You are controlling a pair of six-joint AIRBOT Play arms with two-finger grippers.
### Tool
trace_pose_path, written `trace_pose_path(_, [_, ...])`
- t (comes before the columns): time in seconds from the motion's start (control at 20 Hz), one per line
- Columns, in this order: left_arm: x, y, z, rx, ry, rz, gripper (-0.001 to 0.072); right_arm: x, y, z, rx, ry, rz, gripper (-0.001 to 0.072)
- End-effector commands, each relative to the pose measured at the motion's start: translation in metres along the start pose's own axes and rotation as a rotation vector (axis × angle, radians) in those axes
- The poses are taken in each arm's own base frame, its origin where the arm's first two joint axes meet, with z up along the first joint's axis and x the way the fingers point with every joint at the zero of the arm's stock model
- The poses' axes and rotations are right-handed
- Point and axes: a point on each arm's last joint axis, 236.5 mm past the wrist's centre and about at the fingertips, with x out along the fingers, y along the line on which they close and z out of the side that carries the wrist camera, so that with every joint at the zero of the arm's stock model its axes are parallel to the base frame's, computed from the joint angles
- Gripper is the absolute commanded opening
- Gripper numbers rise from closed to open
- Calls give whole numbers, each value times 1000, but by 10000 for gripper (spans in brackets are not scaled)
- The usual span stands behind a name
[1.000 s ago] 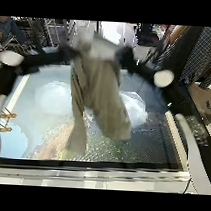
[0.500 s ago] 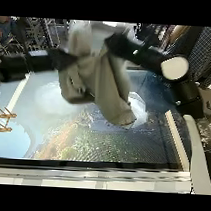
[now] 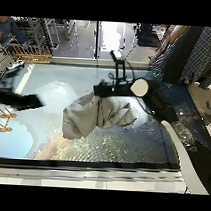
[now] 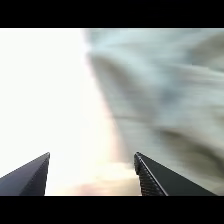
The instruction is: Fold the clothes and pants, and hang the long-sleeved shirts on hangers.
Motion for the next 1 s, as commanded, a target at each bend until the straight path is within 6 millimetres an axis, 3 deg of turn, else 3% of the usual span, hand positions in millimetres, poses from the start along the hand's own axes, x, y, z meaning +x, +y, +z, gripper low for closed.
trace_pose_path(0.0, [-69,189,-20,-164,-54,554,544,22,-19,-34,12,73,-39,27])
trace_pose_path(0.15, [-83,267,-16,-293,-192,630,543,26,-24,-39,18,76,-47,27])
trace_pose_path(0.35, [-49,324,-21,-328,-191,660,544,27,-24,-28,17,29,-48,28])
trace_pose_path(0.6, [-13,353,8,-273,-237,668,543,27,-25,-27,17,24,-49,28])
trace_pose_path(0.8, [14,369,14,-273,-213,653,537,27,-25,-23,15,8,-51,28])
trace_pose_path(0.9, [29,365,14,-261,-192,638,427,27,-25,-14,14,-29,-51,28])
trace_pose_path(0.95, [33,363,15,-258,-188,634,416,27,-25,-11,14,-42,-52,28])
